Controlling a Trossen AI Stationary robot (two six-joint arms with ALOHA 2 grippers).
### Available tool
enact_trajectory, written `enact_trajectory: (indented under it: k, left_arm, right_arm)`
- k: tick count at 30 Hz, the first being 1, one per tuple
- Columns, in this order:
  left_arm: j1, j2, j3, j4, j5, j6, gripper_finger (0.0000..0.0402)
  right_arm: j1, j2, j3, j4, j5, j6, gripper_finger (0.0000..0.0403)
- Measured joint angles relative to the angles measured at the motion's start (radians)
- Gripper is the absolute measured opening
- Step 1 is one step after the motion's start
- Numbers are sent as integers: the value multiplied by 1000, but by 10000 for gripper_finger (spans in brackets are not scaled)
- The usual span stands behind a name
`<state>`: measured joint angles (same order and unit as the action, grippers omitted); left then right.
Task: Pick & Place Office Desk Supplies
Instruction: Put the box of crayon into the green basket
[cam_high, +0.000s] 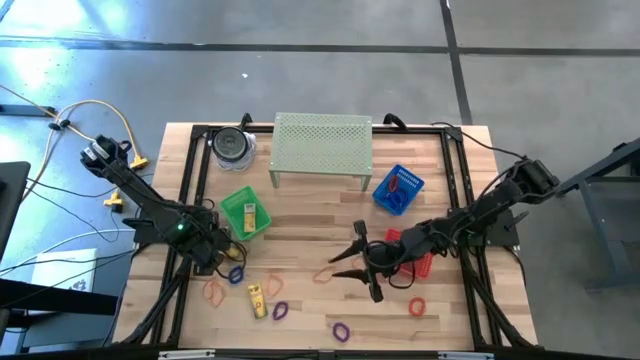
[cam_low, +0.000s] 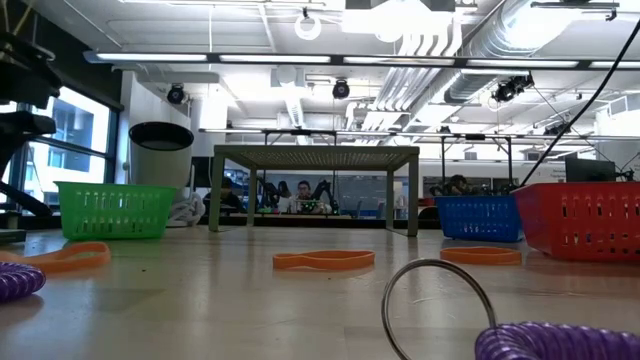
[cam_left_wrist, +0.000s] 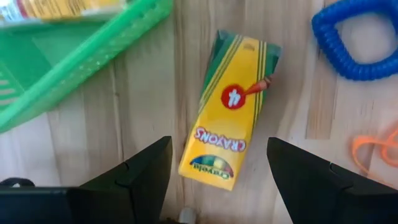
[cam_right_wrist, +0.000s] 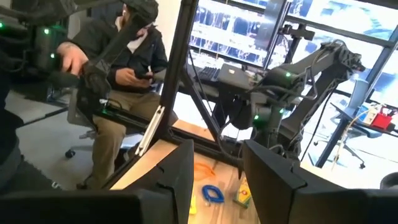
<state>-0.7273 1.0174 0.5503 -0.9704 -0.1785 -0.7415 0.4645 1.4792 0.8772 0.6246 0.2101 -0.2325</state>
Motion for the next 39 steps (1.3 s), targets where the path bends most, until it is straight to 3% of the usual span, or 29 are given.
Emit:
enact_trajectory:
  k: [11,20,39]
  left_arm:
    - [-2,0,0,39,51,-68,252]
    - [-2,19,-3,42,-10,-45,252]
    - [13,224,-6,71,-15,11,252]
  right_arm:
    - [-25,51,0,11,0,58,127]
    - [-7,85,0,68,5,163,127]
    - [116,85,0,60,-2,151,127]
